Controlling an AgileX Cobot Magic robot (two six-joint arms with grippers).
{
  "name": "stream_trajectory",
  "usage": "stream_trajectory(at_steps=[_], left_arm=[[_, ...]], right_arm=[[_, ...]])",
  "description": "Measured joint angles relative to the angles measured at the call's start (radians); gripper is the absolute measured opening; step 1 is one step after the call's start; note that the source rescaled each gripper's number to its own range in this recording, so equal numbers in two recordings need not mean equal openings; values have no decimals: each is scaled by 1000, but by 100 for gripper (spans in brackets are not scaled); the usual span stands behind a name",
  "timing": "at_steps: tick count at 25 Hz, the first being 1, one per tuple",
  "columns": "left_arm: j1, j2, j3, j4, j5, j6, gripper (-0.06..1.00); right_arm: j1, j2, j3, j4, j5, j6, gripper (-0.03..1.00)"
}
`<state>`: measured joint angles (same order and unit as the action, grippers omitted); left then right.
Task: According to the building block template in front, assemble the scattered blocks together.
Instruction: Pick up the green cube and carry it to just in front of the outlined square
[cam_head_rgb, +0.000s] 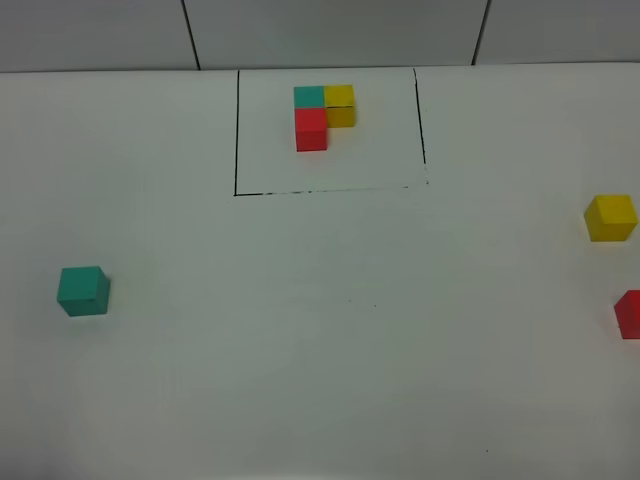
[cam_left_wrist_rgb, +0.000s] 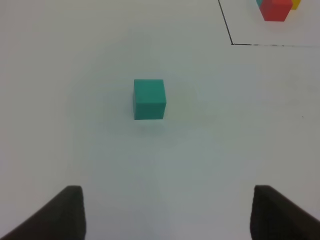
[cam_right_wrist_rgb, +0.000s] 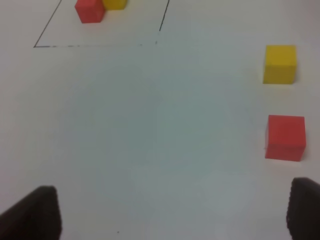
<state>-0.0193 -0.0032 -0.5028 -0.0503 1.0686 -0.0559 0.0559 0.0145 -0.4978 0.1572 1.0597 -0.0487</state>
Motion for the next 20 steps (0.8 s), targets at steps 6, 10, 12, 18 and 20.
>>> stream_trajectory(at_steps=[6,10,12,18,20], left_arm=[[0,0,0,0,0,0,56],[0,0,0,0,0,0,56],[0,0,0,0,0,0,56],[0,0,0,0,0,0,56],[0,0,0,0,0,0,56]], right_arm=[[0,0,0,0,0,0,90],[0,0,0,0,0,0,90],[0,0,0,0,0,0,90],[0,0,0,0,0,0,90],[0,0,0,0,0,0,90]])
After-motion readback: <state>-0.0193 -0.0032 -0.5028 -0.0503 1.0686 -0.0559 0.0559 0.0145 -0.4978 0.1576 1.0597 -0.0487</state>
